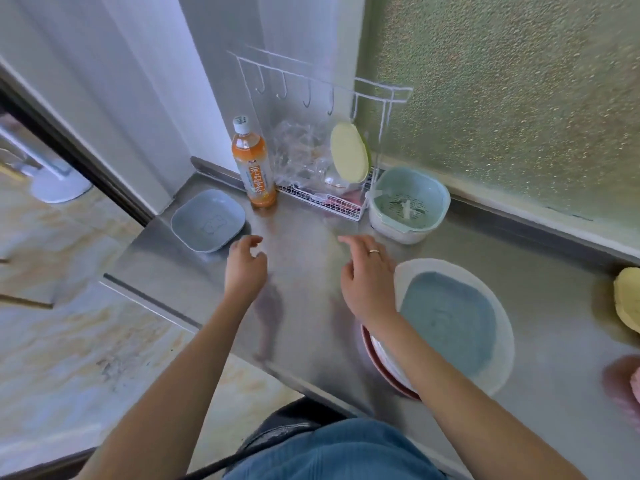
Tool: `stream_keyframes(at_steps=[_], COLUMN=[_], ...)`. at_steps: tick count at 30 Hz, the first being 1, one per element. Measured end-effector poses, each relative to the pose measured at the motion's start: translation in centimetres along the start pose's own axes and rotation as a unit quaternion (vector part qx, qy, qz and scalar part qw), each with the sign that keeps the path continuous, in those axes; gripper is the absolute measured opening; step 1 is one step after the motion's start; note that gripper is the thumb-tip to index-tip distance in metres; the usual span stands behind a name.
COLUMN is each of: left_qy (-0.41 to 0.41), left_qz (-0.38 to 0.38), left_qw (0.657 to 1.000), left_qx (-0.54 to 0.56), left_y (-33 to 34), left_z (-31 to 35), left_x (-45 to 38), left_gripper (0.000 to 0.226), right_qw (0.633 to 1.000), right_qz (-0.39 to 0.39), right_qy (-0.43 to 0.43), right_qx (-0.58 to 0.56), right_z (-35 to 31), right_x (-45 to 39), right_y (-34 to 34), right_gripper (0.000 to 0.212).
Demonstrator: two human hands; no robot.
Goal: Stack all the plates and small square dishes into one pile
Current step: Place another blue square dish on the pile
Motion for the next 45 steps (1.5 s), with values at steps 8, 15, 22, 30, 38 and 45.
stream_keyframes(at_steps=[8, 15, 22, 30, 38, 45], left_qy=[-0.118, -0.122, -0.101, 0.032, 0.035, 0.187], left_qz=[-0.033, 0.038, 0.058, 0.077, 0.013, -0.152], left_qw=[0.987, 0.991, 0.990, 0.991, 0.996, 0.969], left_qx=[-0.106, -0.034, -0.077, -0.105, 0.076, -0.046], left_y=[-5.5, -4.7, -1.8, 1.9, 4.1, 11.6], left_z=[-5.4, -7.1, -8.3, -4.7, 2.4, 7.8], left_x=[-6.2, -4.8, -0.7, 3.1, 2.9, 5.7], left_gripper=[0.052, 0.033, 0.024, 0.014, 0.042, 0.038], right_qw=[0.966, 0.945, 0.921, 0.953, 0.970, 0.944], right_qz=[-0.248, -0.258, -0.296, -0.229, -0.044, 0.056], right_qy=[-0.067, 0.091, 0.179, 0.151, 0.148, 0.279], right_qx=[0.022, -0.179, -0.178, -0.127, -0.187, -0.163], right_z=[-6.5, -7.8, -6.6, -2.8, 1.3, 7.8], right_x=[-7.0, -9.1, -9.1, -6.8, -1.1, 7.7], right_y=[8.8, 12.1, 12.4, 8.2, -2.0, -7.8], right_gripper=[0.047, 0.033, 0.044, 0.031, 0.030, 0.036])
Point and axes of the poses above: each hand's wrist, its own x-axis away from the middle knuckle, its own y-axis out of the palm, z = x × y, the point moved 1 cm from there along -x, towards the middle knuckle, and after that the axes turned 15 degrees about -z, right-handed, at the moved point
